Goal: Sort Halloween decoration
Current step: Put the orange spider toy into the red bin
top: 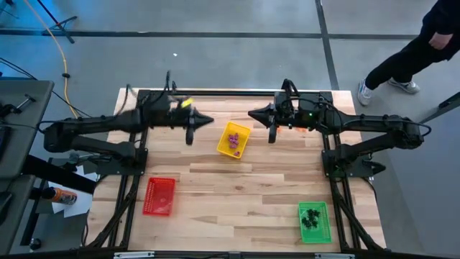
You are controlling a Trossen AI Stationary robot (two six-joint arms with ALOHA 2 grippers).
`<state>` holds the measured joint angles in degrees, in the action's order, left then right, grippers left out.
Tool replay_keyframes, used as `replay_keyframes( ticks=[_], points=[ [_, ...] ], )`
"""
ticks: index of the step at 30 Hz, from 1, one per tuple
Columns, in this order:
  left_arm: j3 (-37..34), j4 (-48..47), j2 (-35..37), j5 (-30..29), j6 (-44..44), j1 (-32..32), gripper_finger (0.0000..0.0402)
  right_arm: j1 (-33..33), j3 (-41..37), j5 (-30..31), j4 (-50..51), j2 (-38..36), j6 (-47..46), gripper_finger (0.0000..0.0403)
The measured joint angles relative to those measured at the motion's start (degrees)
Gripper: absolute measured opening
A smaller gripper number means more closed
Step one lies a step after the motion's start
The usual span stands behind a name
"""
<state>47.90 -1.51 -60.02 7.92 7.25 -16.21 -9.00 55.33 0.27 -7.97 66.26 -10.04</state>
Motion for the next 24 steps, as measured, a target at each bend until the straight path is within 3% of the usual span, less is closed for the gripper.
replay_keyframes(
  ticks=[5, 9, 15, 24],
  points=[
    [13.02, -33.1, -7.16, -5.54, -5.41, -11.47, 0.0, -0.02, 0.0, 2.84, 0.1, 0.0, 0.0, 0.0001],
    [17.71, -50.87, -14.01, -12.42, -10.63, -21.28, 0.0003, -0.02, 0.0, 2.91, 1.63, 0.0, -0.31, 0.0001],
    [16.06, -58.48, -22.35, -13.0, -10.9, -30.31, 0.0045, -0.02, 0.02, 2.93, 3.14, 0.64, -0.4, 0.0],
    [9.46, -59.11, -29.4, -13.58, -7.68, -35.19, 0.0152, 0.02, 0.02, 2.63, 4.57, 2.79, -2.02, 0.0]
  ],
)
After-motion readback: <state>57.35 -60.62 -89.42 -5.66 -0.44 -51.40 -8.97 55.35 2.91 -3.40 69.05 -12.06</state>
